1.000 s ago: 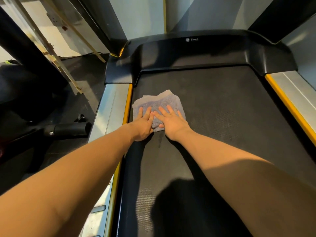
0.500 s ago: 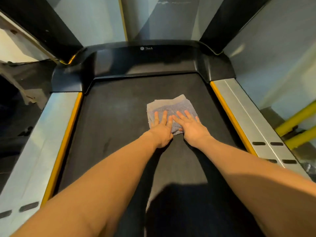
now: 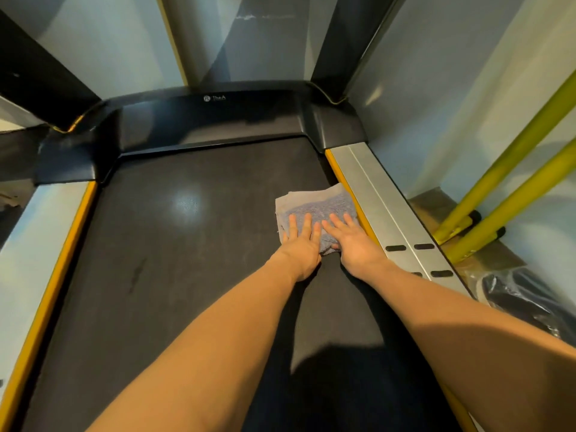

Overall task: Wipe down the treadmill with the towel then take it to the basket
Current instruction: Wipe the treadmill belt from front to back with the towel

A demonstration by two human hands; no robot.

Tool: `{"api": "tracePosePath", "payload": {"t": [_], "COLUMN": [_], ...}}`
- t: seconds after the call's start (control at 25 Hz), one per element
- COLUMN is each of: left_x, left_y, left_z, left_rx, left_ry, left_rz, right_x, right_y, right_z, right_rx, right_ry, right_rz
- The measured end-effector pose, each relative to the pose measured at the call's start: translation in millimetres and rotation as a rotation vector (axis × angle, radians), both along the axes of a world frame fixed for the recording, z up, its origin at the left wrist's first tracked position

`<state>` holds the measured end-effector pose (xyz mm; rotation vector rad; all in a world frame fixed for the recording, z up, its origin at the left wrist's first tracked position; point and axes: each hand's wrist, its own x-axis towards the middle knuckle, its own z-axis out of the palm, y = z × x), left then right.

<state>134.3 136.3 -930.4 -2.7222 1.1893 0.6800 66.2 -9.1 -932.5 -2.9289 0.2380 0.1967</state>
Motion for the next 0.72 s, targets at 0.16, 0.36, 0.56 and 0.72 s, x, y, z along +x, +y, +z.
{"api": "tracePosePath", "payload": {"t": [0.16, 0.36, 0.56, 0.72], "left_x": [-27.9, -80.5, -133.2, -164.4], "left_y": [10.8, 20.0, 33.7, 44.8], "left_z": [-17.5, -11.0, 16.4, 19.1], "left_rx": [-0.037, -0.019, 0.004, 0.033], "left_ry": [-0.017, -0.025, 0.075, 0.062], "left_rz": [-0.018, 0.010, 0.044, -0.014], "right_x": [-33.2, -71.9, -118.0, -159.5], "right_y": [5.4, 11.8, 20.5, 40.2], "right_z": [-1.8, -3.2, 8.5, 10.2], "right_rx": [-0.050, -0.043, 0.018, 0.044], "right_ry": [0.013, 0.070, 0.128, 0.133], "right_rz": [0.020, 0.048, 0.083, -0.023]}}
